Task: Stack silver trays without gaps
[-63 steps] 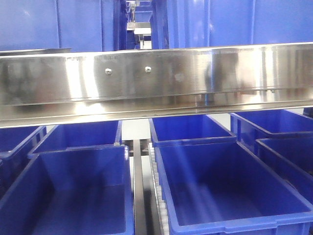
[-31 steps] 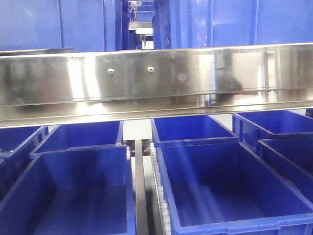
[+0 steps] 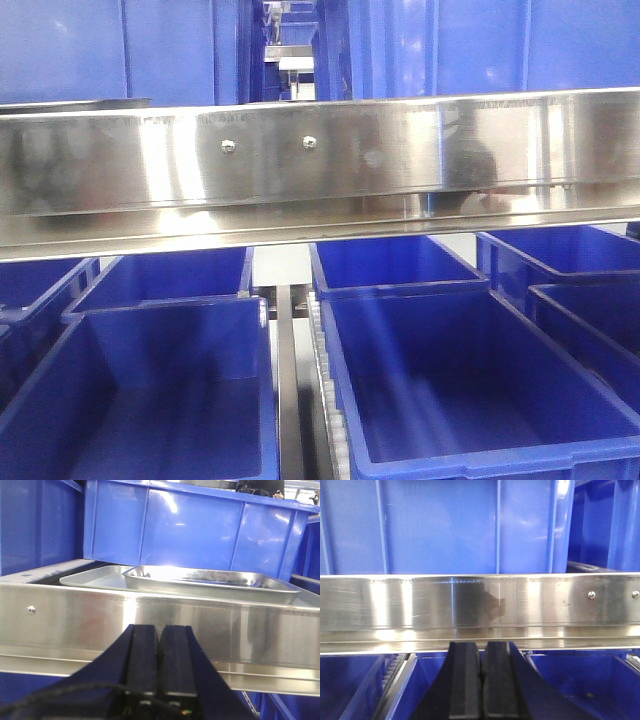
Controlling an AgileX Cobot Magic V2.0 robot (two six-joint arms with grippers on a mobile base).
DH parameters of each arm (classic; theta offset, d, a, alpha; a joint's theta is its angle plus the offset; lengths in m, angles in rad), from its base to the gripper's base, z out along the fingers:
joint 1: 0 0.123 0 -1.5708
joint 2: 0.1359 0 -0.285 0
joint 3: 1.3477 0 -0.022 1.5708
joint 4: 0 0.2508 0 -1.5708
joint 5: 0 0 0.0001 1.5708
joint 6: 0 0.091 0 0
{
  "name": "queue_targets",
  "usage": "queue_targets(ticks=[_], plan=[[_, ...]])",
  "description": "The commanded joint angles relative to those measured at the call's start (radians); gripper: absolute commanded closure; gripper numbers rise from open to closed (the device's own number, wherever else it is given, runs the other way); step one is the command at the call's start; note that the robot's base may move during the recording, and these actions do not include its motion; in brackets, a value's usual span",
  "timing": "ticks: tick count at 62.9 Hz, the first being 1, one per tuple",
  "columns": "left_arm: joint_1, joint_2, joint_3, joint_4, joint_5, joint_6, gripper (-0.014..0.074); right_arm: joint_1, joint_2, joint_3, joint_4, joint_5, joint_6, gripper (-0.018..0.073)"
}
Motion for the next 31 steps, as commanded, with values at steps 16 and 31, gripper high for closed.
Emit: queue_targets(ticks=[16,31], plan=[[0.002,-0.034,-0.003,-0.008,-0.087,0.001,0.0645,-0.008,-0.02,0.0,0.005,-0.09,-0.008,0.0505],[0.002,-0.034,-0.003,-0.008,-0.087,0.001,0.0645,-0.008,-0.02,0.0,0.005,-0.09,-0.008,0.0505]])
